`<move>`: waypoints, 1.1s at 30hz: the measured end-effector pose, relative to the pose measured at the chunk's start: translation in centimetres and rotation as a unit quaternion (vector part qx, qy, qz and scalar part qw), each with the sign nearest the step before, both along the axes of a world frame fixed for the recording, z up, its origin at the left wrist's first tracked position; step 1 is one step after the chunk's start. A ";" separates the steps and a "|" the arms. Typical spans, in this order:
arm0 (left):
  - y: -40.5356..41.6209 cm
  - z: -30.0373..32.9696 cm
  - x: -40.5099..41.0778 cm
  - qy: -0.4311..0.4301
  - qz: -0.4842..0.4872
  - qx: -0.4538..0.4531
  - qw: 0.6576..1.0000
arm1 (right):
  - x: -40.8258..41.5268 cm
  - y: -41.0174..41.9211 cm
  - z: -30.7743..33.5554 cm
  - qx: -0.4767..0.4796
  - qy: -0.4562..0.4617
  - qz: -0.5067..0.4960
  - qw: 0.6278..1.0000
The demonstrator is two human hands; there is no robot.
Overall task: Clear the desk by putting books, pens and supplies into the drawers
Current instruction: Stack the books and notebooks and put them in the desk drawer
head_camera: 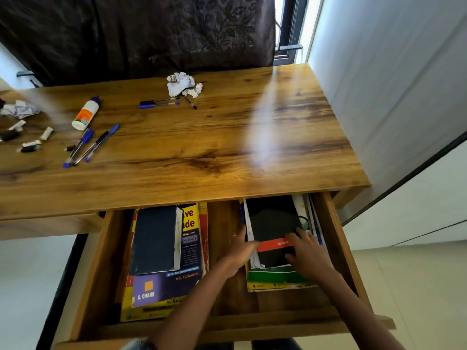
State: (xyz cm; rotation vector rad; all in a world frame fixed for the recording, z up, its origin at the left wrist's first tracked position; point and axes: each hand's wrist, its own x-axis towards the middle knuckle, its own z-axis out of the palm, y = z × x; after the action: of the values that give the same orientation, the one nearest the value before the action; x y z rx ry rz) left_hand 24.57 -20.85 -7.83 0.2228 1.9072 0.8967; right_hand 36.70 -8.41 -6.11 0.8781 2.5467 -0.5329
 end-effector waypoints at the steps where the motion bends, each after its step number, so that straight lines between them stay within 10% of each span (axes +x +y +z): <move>1: -0.3 0.2 -0.2 0.011 -0.007 0.010 1.000 | -0.2 0.0 0.1 0.006 0.014 0.002 1.000; 5: -2.7 2.4 -1.0 0.238 0.025 0.067 0.968 | -2.2 -1.3 0.6 -0.028 0.142 -0.029 0.989; 10: -10.7 4.0 -4.8 0.492 0.296 -0.003 0.818 | -6.9 -5.8 1.3 -0.240 0.196 -0.069 0.948; 14: -16.5 1.9 -8.8 0.276 0.359 -0.143 0.880 | -10.1 -9.6 1.5 -0.371 0.166 -0.097 0.909; 18: -20.3 -2.9 -11.8 0.056 0.392 -0.075 0.915 | -11.8 -11.9 1.3 -0.498 0.139 -0.150 0.843; 33: -15.5 -1.5 -10.3 0.048 0.284 -0.062 0.956 | -11.5 -10.9 -0.7 -0.497 0.125 -0.308 0.801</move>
State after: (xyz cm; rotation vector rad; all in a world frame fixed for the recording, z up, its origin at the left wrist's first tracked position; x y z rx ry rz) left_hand 14.30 -36.39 -9.33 -0.3865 2.1499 1.1470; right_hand 25.17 -19.36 -6.78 1.1839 1.6220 -2.0346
